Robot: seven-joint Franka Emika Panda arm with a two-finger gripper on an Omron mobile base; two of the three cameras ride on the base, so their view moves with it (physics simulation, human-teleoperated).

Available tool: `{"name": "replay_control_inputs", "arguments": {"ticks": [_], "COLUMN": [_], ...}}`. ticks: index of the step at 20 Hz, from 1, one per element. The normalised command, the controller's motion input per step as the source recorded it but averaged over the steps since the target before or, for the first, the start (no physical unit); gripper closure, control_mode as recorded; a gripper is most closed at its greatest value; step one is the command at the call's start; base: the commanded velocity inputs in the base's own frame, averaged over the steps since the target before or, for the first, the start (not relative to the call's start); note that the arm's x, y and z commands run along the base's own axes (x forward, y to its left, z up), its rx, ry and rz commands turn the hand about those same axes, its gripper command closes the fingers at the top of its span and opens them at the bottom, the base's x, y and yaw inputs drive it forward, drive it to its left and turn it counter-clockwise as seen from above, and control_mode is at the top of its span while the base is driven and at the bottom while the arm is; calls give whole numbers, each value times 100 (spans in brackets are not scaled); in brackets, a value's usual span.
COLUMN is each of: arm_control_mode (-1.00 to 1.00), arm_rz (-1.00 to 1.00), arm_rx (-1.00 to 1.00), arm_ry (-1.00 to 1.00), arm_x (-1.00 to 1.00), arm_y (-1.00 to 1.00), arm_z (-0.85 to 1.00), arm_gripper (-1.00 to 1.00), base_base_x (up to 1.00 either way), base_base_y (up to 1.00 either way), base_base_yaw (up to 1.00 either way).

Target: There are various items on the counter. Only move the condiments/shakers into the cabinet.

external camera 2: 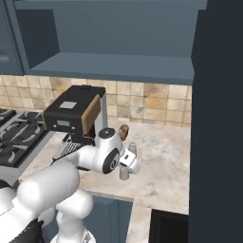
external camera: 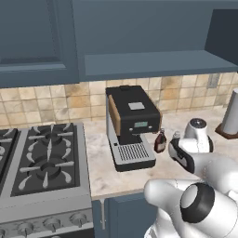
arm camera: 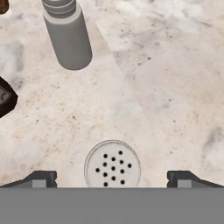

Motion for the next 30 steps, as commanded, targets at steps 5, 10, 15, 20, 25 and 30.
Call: {"name": "replay_control_inputs", "arguments": {"ticks": [5, 10, 15, 20, 25, 30], "arm_control_mode": [-100, -100, -100, -100, -100, -100], "arm_rz": [0, 0, 0, 0, 15, 19], "arm_rx": [0, -1, 0, 0, 0, 0], "arm_ry": [0, 0, -2, -19, -24, -26], "arm_x": [30, 9, -1, -35, -21, -12], "arm_y": [0, 0, 0, 0, 7, 24], "arm_z": [-18, -8, 6, 87, 100, 100], "arm_gripper": [-100, 100, 100, 100, 100, 100], "base_base_x": [0, 0, 0, 0, 0, 0], "base_base_y": [0, 0, 0, 0, 0, 0], "base_base_yaw": [0, 0, 0, 0, 0, 0]}}
